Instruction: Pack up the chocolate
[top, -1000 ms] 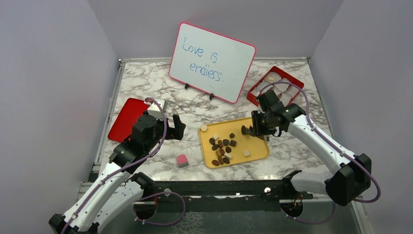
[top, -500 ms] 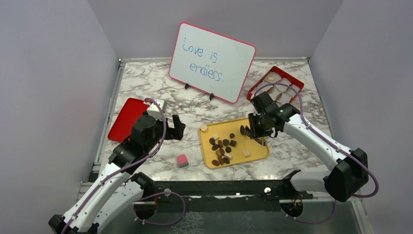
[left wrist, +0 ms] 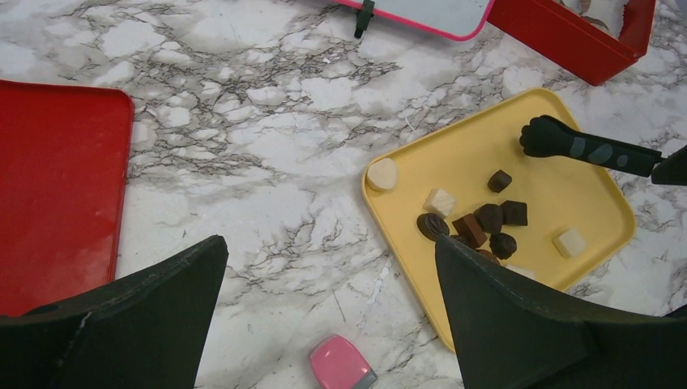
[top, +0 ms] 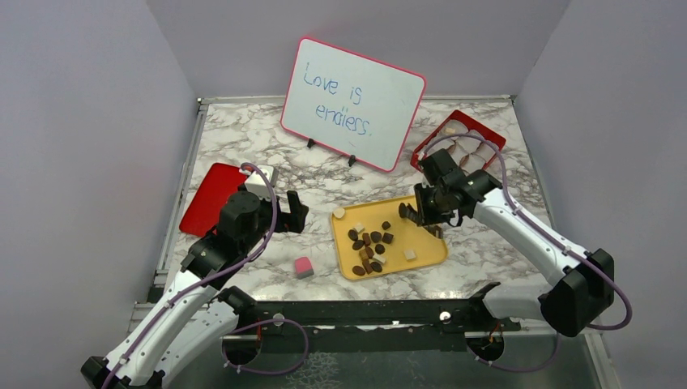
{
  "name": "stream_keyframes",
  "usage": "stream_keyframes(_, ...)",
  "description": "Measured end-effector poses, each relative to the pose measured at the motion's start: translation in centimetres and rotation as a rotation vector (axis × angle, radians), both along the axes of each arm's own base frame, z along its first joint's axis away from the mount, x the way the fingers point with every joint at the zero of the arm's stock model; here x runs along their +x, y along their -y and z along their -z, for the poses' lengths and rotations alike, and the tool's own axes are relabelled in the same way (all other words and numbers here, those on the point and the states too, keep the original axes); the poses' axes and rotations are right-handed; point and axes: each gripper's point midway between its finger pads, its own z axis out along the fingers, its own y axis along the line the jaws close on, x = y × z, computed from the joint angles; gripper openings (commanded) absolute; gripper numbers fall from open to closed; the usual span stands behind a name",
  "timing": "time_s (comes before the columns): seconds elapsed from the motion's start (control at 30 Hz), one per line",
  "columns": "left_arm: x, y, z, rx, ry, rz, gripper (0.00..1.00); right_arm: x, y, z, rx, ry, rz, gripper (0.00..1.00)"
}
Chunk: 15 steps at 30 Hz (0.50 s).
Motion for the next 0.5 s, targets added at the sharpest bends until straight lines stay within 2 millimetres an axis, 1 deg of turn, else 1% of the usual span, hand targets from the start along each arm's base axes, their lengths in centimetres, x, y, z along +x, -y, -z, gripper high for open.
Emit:
stream_keyframes(0.13,0.0,0.0,0.0,0.000,0.000,0.000,0.99,1.0,0.1,-1.5,0.000,0.059,0.018,0.26)
stream_keyframes(0.23,0.0,0.0,0.1,0.000,-0.001,0.000,0.99,2.0,0.0,-3.0,0.005,0.105,0.030,0.26)
stream_keyframes(0.4,-0.1,0.0,0.3,0.001,-0.003,0.001,0.99,4.5,-0.9,-6.8,0.034,0.205,0.047,0.26)
stream_keyframes(0.5,-0.2,0.0,0.2,-0.003,-0.001,0.006,0.99,6.4,-1.1,-8.9,0.019,0.260,0.070,0.26)
